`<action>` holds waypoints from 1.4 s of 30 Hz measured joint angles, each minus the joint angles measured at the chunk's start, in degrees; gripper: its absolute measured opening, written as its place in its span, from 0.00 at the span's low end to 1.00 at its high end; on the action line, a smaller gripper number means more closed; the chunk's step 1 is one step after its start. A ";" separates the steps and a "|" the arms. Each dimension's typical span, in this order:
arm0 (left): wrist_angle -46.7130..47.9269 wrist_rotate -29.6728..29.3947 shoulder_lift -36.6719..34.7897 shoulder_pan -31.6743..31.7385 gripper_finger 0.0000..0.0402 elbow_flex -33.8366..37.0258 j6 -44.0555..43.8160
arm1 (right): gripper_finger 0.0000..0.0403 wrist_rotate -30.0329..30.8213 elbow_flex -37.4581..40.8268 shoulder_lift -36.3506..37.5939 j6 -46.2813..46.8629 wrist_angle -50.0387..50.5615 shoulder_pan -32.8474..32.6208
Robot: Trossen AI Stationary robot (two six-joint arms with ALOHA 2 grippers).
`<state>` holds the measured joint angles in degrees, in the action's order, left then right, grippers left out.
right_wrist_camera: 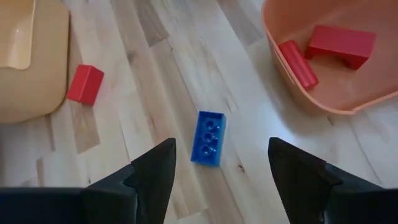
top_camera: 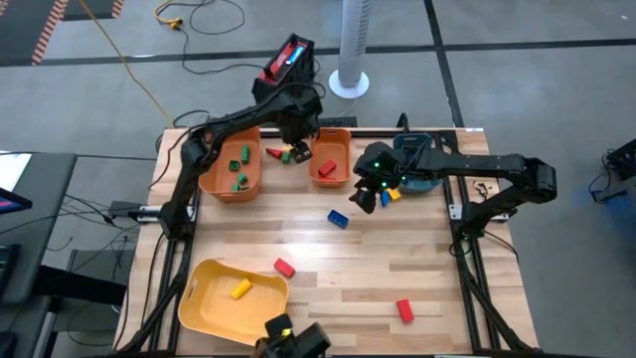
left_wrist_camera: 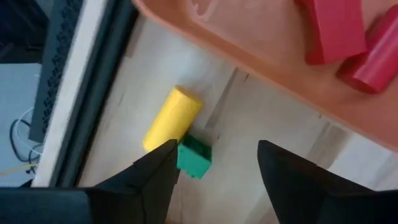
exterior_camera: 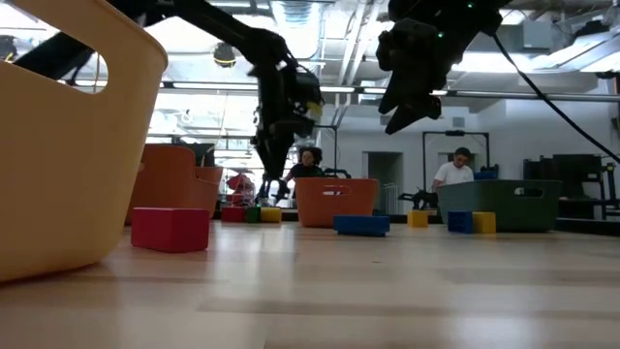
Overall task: Sort blocks
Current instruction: Put the yellow block into the yellow bin
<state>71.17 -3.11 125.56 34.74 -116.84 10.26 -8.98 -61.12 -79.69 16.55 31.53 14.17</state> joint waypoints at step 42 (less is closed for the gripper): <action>6.69 -14.15 4.54 -4.55 0.66 -6.37 5.57 | 0.66 -0.49 0.02 6.37 1.43 3.52 3.10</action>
<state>77.87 -17.26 130.10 30.19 -123.22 15.83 -9.47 -61.10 -73.32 17.98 35.06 17.28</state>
